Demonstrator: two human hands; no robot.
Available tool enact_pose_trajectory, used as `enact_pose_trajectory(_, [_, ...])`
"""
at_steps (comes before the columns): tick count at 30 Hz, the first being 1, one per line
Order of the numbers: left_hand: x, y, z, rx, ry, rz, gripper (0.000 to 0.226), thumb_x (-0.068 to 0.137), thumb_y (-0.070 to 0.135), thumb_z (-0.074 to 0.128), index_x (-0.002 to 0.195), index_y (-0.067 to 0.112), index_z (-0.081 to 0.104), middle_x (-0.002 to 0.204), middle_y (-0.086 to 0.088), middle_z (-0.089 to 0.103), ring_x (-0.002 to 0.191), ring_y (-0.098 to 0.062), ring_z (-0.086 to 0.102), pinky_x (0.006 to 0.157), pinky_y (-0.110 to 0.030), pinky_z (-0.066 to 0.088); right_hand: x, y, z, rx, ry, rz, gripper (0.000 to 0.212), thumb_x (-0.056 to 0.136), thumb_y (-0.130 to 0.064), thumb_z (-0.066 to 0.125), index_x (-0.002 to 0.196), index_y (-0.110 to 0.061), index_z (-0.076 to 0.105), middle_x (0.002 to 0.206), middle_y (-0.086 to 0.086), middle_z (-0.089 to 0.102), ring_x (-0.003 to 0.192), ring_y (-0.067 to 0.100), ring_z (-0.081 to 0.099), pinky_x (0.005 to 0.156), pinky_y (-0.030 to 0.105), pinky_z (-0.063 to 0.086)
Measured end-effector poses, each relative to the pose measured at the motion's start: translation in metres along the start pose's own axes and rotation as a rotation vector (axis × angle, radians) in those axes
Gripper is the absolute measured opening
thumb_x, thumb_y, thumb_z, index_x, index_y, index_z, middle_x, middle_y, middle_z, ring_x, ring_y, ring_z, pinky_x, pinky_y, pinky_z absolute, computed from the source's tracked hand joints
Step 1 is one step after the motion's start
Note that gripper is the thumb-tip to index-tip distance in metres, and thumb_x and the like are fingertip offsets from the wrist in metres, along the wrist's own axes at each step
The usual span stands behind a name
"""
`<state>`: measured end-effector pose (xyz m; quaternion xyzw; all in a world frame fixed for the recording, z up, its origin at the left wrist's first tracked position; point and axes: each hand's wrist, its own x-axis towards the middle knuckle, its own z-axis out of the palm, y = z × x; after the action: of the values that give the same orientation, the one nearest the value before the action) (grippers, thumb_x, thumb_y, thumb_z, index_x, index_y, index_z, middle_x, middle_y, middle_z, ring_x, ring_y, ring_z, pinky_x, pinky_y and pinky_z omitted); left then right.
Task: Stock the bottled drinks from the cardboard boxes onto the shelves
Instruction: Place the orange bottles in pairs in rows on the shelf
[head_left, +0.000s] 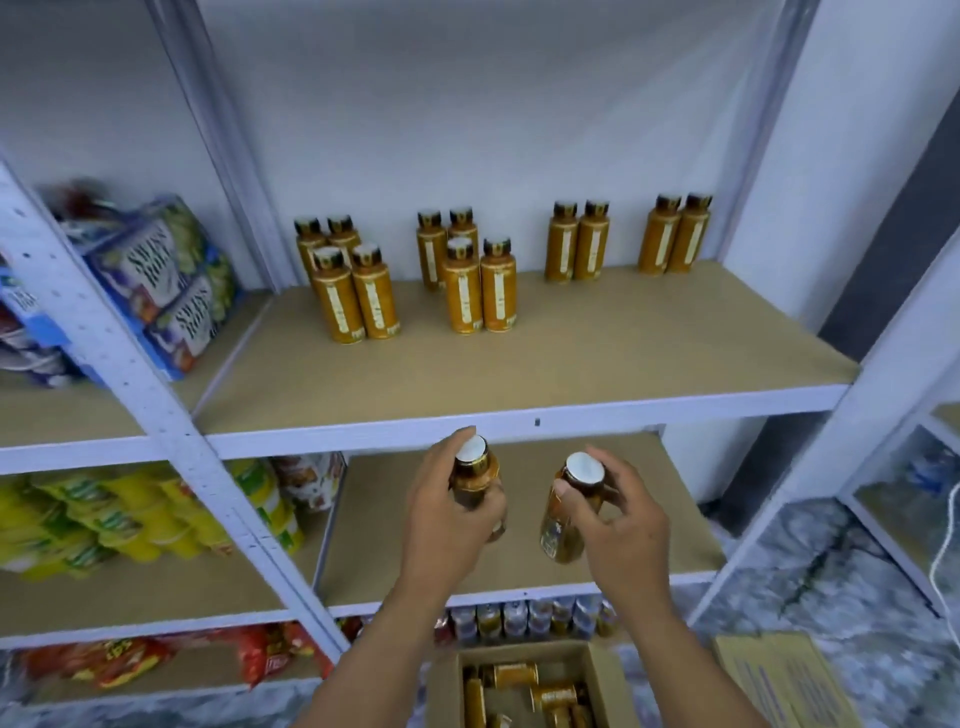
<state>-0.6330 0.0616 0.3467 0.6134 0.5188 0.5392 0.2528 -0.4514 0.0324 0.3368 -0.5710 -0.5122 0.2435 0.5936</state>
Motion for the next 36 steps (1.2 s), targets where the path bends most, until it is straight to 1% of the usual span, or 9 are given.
enact_pose_trajectory(5, [0.027, 0.033, 0.015, 0.006, 0.022, 0.067, 0.064, 0.077, 0.005, 0.077, 0.128, 0.039, 0.058, 0.121, 0.026, 0.058, 0.116, 0.002, 0.056, 0.097, -0.031, 0.052, 0.036, -0.019, -0.014, 0.010, -0.040, -0.028, 0.043, 0.082, -0.030, 0.085, 0.104, -0.057, 0.060, 0.100, -0.041, 0.064, 0.096, -0.008, 0.064, 0.078, 0.004, 0.045])
enact_pose_trajectory(8, [0.044, 0.056, 0.027, 0.044, 0.058, 0.080, 0.066, 0.077, 0.007, 0.080, 0.134, 0.032, 0.058, 0.122, 0.019, 0.057, 0.116, 0.008, 0.052, 0.099, -0.028, 0.052, 0.067, -0.031, -0.028, 0.003, -0.050, -0.059, 0.040, 0.082, -0.034, 0.084, 0.106, -0.056, 0.060, 0.105, -0.033, 0.067, 0.099, 0.000, 0.066, 0.082, 0.017, 0.052])
enact_pose_trajectory(11, [0.058, 0.079, 0.037, 0.056, 0.072, 0.065, 0.067, 0.079, 0.010, 0.080, 0.136, 0.034, 0.056, 0.123, 0.019, 0.055, 0.117, 0.005, 0.052, 0.101, -0.028, 0.051, 0.096, -0.044, -0.042, -0.019, -0.071, -0.098, 0.043, 0.083, -0.035, 0.083, 0.118, -0.047, 0.062, 0.112, -0.026, 0.067, 0.102, 0.003, 0.064, 0.086, 0.027, 0.054])
enact_pose_trajectory(13, [0.067, 0.091, 0.042, 0.054, 0.086, 0.053, 0.066, 0.080, 0.010, 0.079, 0.137, 0.034, 0.056, 0.124, 0.018, 0.057, 0.117, -0.001, 0.054, 0.102, -0.032, 0.052, 0.114, -0.051, -0.048, -0.009, -0.100, -0.118, 0.043, 0.084, -0.033, 0.082, 0.123, -0.037, 0.065, 0.112, -0.025, 0.066, 0.104, -0.003, 0.062, 0.089, 0.026, 0.054])
enact_pose_trajectory(15, [0.076, 0.098, 0.045, 0.053, 0.101, 0.037, 0.066, 0.081, 0.011, 0.078, 0.138, 0.034, 0.056, 0.125, 0.016, 0.058, 0.117, -0.005, 0.056, 0.101, -0.033, 0.052, 0.131, -0.057, -0.050, -0.004, -0.118, -0.134, 0.045, 0.084, -0.033, 0.082, 0.126, -0.033, 0.066, 0.111, -0.024, 0.066, 0.104, -0.002, 0.062, 0.091, 0.027, 0.054])
enact_pose_trajectory(19, [0.097, 0.103, 0.043, 0.072, 0.107, 0.046, 0.066, 0.081, 0.012, 0.078, 0.140, 0.031, 0.056, 0.124, 0.014, 0.061, 0.115, -0.005, 0.058, 0.097, -0.026, 0.051, 0.156, -0.064, -0.042, -0.008, -0.132, -0.152, 0.047, 0.086, -0.034, 0.080, 0.130, -0.032, 0.065, 0.115, -0.019, 0.066, 0.108, 0.005, 0.062, 0.095, 0.030, 0.054])
enact_pose_trajectory(23, [0.123, 0.092, 0.039, 0.081, 0.042, 0.062, 0.065, 0.082, 0.012, 0.078, 0.140, 0.031, 0.056, 0.123, 0.016, 0.060, 0.115, -0.004, 0.059, 0.093, -0.018, 0.049, 0.173, -0.068, -0.024, -0.001, -0.110, -0.139, 0.047, 0.085, -0.036, 0.080, 0.130, -0.034, 0.066, 0.112, -0.021, 0.067, 0.107, 0.000, 0.063, 0.096, 0.030, 0.054])
enact_pose_trajectory(26, [0.144, 0.077, 0.035, 0.086, -0.014, 0.074, 0.065, 0.081, 0.014, 0.079, 0.140, 0.032, 0.057, 0.125, 0.015, 0.061, 0.116, -0.003, 0.058, 0.093, -0.015, 0.047, 0.183, -0.065, -0.008, -0.017, -0.090, -0.114, 0.047, 0.086, -0.037, 0.079, 0.130, -0.035, 0.065, 0.118, -0.017, 0.069, 0.110, 0.001, 0.063, 0.097, 0.032, 0.055])
enact_pose_trajectory(36, [0.194, 0.034, 0.026, 0.049, -0.209, 0.052, 0.066, 0.082, 0.018, 0.076, 0.142, 0.038, 0.055, 0.134, 0.015, 0.061, 0.121, -0.006, 0.058, 0.103, -0.033, 0.052, 0.203, -0.059, 0.028, -0.126, -0.016, -0.022, 0.048, 0.087, -0.036, 0.078, 0.133, -0.033, 0.063, 0.126, -0.013, 0.067, 0.118, 0.006, 0.060, 0.103, 0.034, 0.051])
